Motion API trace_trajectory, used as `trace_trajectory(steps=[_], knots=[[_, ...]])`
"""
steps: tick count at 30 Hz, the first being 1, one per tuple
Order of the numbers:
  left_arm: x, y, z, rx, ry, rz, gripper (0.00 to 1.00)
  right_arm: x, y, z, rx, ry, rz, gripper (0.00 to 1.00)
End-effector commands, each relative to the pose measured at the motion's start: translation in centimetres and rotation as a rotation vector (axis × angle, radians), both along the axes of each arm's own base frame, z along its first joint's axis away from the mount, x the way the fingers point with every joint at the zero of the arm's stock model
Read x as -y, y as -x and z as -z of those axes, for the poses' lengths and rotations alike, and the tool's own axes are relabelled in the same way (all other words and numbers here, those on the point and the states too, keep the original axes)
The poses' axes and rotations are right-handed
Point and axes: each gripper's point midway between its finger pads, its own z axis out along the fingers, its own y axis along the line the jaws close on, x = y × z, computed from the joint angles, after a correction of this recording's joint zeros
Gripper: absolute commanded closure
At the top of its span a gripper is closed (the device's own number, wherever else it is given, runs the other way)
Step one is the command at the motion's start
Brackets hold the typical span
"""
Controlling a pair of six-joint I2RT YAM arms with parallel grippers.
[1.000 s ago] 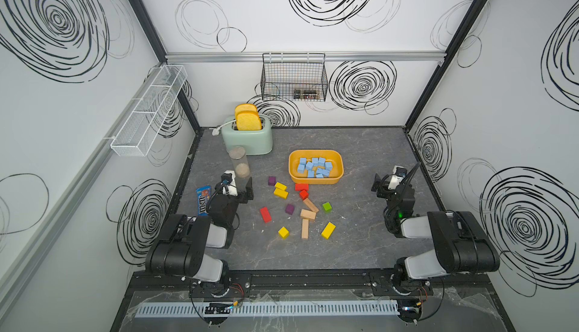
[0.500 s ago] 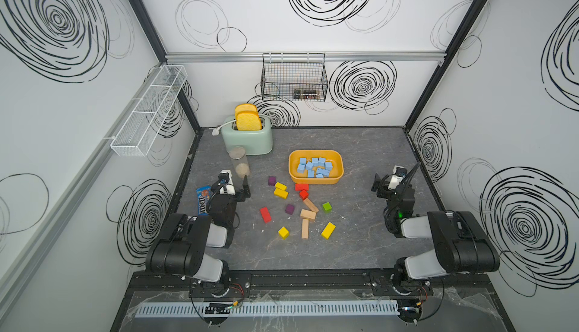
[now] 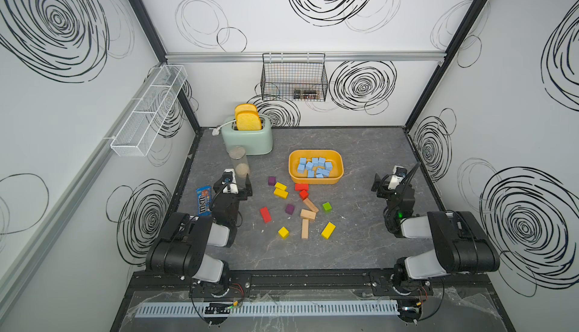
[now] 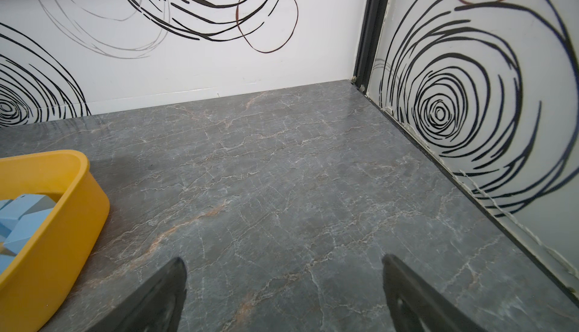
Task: Pick out the blue building blocks
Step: Reset both arms
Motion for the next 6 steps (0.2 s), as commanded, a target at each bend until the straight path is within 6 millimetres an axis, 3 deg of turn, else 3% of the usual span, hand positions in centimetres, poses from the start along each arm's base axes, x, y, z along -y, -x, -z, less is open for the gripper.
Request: trace_trajectory(steps=[1,6], knots=[[-0.11,-0.36,-1.91,0.073,-0.01,-0.01,0.04,0.01,-0.54,-1.06,0.04,0.008,0.004,0.02],[-0.1,-0.36,-1.87,0.071,-0.007,-0.006,0.04,-0.04,-0.56,-1.05,0.038,0.006,0.002,0.02]])
